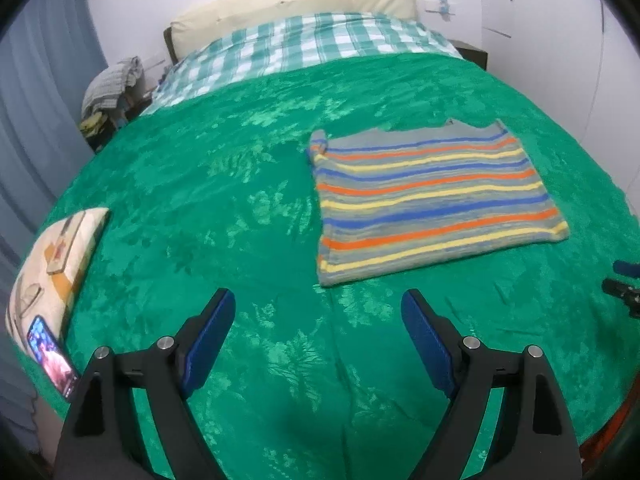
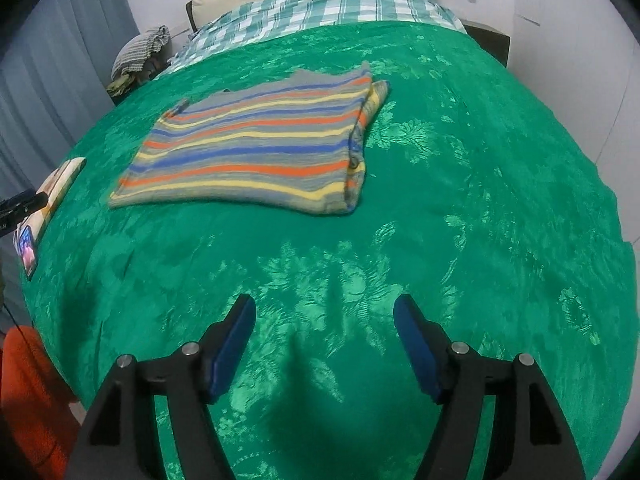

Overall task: Fold small clothes
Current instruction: 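Grasp the folded sweater edge with the left gripper while the right gripper grasps too, then fold the held edge over the sweater and open both grippers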

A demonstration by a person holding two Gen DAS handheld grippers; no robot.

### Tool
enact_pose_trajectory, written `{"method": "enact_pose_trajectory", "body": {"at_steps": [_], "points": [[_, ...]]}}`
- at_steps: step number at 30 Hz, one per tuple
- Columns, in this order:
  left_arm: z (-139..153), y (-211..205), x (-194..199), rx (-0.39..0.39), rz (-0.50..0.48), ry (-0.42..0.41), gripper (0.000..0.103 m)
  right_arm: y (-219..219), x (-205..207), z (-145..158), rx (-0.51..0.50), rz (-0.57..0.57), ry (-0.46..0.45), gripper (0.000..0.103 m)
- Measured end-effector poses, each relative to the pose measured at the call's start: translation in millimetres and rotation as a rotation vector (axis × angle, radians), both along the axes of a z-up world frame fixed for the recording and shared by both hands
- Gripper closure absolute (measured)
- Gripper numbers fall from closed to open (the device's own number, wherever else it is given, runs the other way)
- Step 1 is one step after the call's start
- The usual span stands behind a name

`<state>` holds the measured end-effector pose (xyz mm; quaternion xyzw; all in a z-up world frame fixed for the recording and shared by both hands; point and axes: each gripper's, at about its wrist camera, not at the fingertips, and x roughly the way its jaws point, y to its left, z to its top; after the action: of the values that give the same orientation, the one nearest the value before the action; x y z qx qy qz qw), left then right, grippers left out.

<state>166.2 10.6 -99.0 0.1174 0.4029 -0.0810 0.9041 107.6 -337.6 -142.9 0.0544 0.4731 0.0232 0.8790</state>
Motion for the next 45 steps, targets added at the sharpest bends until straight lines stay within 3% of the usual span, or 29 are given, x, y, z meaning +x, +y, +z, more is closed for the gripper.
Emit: {"method": "enact_pose_trajectory", "body": {"at_steps": [5, 12, 15, 20, 23, 25, 27, 28, 29, 30, 31, 32, 34, 40, 45], "points": [[-17, -25, -3, -0.001, -0.075, 0.024, 0.014, 1, 3, 1, -0.006, 0.011, -0.003, 0.026], [-60, -129, -7, 0.014, -0.359, 0.061, 0.014, -34, 45, 2, 0.094, -0.043, -0.027, 0.024], [-76, -191, -4, 0.024, -0.484, 0.021, 0.014, -55, 82, 4, 0.186, -0.045, -0.034, 0.024], [-100, -264, 19, 0.031, -0.572, -0.021, 0.014, -97, 162, -10, 0.412, -0.067, -0.006, 0.024], [-115, -295, 30, 0.038, -0.639, -0.01, 0.022, -116, 208, -26, 0.495, -0.069, 0.044, 0.026], [-113, -300, 31, 0.004, -0.679, -0.015, 0.032, -125, 233, -35, 0.525, -0.06, 0.07, 0.034], [-111, -307, 31, -0.022, -0.725, -0.001, 0.065, -130, 261, -42, 0.56, -0.038, 0.089, 0.039], [-111, -308, 32, -0.02, -0.725, -0.003, 0.076, -130, 271, -43, 0.569, -0.03, 0.091, 0.042], [-111, -309, 33, -0.015, -0.711, -0.01, 0.094, -129, 286, -45, 0.585, -0.024, 0.092, 0.044], [-109, -306, 37, -0.031, -0.688, -0.01, 0.095, -128, 296, -46, 0.591, -0.025, 0.094, 0.055], [-104, -297, 42, -0.095, -0.67, 0.011, 0.095, -126, 303, -47, 0.584, -0.033, 0.096, 0.083], [-99, -289, 45, -0.139, -0.65, 0.016, 0.096, -121, 312, -46, 0.554, -0.045, 0.106, 0.094], [-83, -262, 46, -0.218, -0.602, 0.002, 0.096, -113, 317, -37, 0.517, -0.035, 0.098, 0.094], [-37, -166, 44, -0.39, -0.426, -0.038, 0.096, -63, 320, 33, 0.486, 0.096, -0.003, 0.094], [-27, -69, 49, -0.487, -0.208, -0.015, 0.096, 37, 342, 64, 0.469, 0.239, -0.023, 0.094]]}}
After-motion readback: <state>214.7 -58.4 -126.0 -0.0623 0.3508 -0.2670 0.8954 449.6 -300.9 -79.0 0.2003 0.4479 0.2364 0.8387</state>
